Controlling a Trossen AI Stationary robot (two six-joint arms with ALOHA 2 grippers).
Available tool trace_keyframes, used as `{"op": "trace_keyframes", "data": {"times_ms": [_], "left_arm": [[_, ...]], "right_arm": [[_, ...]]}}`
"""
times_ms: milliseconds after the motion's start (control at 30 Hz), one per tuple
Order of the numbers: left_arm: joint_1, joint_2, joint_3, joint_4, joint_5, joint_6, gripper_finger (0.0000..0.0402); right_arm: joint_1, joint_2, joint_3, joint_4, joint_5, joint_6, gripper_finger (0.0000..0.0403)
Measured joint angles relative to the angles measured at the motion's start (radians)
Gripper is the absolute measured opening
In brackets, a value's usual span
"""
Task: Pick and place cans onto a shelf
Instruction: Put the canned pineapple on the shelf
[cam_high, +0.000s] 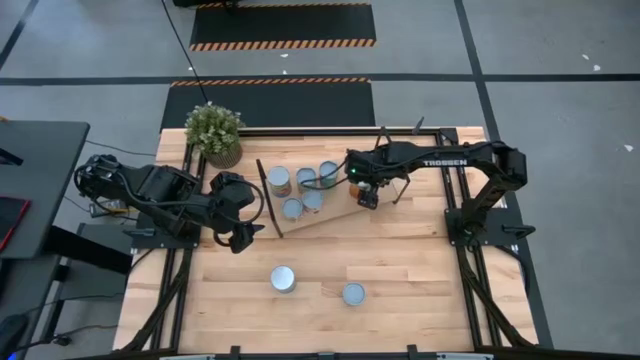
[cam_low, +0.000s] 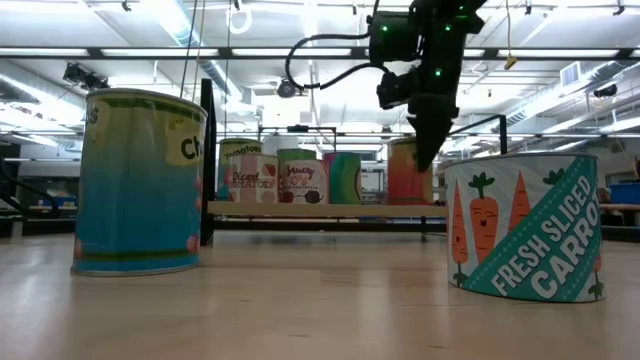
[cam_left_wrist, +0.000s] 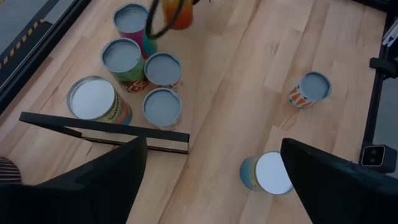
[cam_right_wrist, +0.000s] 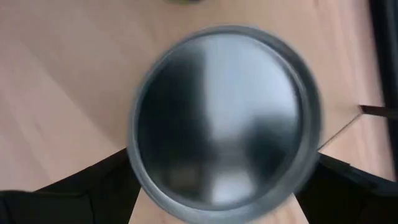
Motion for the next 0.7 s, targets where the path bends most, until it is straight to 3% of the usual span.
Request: {"op": "trace_keyframes", "data": {"times_ms": [700], "left_arm": [[0.0,0.0,0.0,-0.006,0.0,-0.003,0.0375]], "right_arm": [[-0.104,-0.006,0.027,0.15,-0.006,-0.169,0.0371]]}}
